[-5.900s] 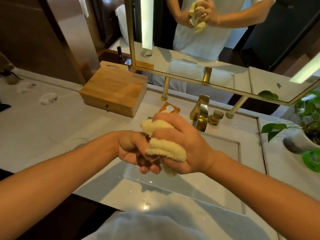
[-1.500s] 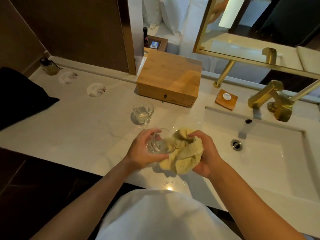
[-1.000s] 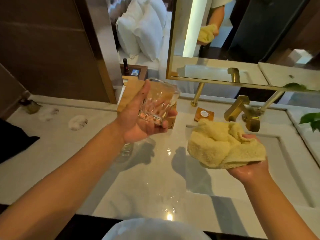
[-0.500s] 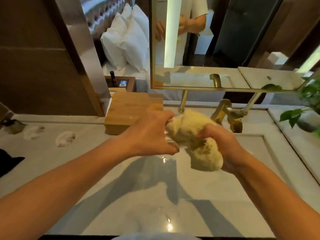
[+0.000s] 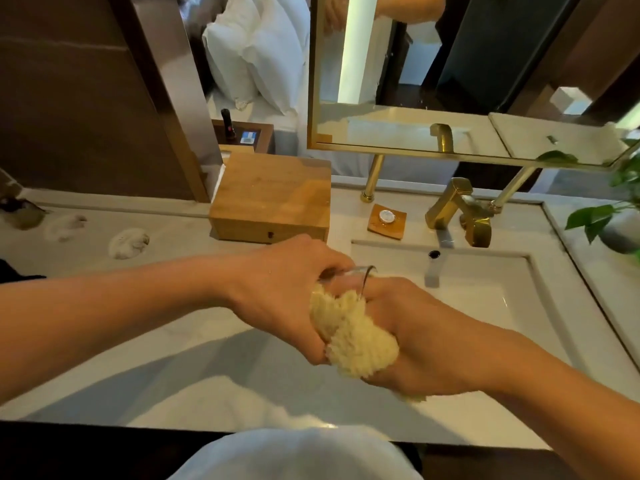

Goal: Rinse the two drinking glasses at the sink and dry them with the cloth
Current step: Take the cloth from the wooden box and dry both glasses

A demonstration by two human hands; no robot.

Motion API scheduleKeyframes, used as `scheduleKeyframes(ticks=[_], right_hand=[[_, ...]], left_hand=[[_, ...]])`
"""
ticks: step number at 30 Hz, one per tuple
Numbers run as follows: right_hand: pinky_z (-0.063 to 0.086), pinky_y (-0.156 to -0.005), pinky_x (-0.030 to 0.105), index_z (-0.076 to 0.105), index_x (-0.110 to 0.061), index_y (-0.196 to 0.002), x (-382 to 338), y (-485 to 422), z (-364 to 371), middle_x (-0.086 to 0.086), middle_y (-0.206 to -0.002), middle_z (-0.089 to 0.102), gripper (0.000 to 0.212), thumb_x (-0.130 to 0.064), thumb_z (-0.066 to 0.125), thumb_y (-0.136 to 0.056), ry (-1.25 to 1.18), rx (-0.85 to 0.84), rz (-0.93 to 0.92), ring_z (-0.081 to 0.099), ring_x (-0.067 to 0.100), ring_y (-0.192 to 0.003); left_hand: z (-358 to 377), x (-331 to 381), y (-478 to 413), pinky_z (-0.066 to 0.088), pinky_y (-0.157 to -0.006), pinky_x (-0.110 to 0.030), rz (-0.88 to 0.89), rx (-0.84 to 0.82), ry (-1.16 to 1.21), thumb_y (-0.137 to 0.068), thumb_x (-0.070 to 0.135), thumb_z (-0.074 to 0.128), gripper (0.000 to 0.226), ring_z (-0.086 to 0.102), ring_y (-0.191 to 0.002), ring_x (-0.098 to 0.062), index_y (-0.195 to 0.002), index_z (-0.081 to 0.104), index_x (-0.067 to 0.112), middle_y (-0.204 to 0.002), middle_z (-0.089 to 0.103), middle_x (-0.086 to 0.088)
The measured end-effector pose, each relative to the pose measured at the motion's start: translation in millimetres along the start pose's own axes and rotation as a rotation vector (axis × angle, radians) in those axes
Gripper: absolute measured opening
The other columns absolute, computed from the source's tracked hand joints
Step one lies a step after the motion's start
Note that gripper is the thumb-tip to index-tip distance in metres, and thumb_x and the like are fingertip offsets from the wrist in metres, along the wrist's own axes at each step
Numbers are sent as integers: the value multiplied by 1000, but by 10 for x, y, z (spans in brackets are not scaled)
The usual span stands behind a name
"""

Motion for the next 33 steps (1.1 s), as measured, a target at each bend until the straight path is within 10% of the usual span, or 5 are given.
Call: scheduleKeyframes(ticks=[7,13,19,26,33], right_hand=[[54,-70,19,76,-15,-105,206,138,233,-2,-145,53,35,-4,77,-72,690,-353,-132,65,17,-109],[56,-60,16,67,-17,-90,497,224,292,-6,-78,74,40,11,81,-64,-1065,353,732,70,-1,-68],[62,-63,46,76,-4,-97,530,127,440,21,-101,74,79,0,96,-20,-1929,733,443,75,36,-83],[47,-63,8,59,-38,-86,291,160,24,-22,-82,61,44,-9,87,-70,-239,180,486,63,-6,-74],[54,-59,27,77,-10,-83,-4,40,149,5,-85,71,16,-5,75,-68,689,-383,-311,68,21,-73]], left_hand=[[384,-276,-287,63,-61,-37,-272,-428,548,-70,3,84,23,68,-75,-27,-84,73,17,-78,72,-2],[294,-248,-414,51,-70,-23,17,186,-446,-66,46,84,61,60,-86,-6,-117,57,26,-101,64,11],[437,-355,-333,52,-67,-43,341,814,-606,-81,37,74,50,62,-81,-28,-116,64,2,-103,68,-12],[190,-234,-308,58,-70,-35,216,355,-179,-55,44,87,67,67,-84,-13,-112,63,17,-97,70,3],[569,-375,-334,59,-68,-44,-69,-930,718,-65,16,90,28,64,-72,-26,-90,77,22,-87,72,-4]])
Point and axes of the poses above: each hand's wrist, its own y-axis away from the middle knuckle, its own z-axis out of the palm, x = y × z, the point moved 4 cm from there along -y, towards the middle knuckle
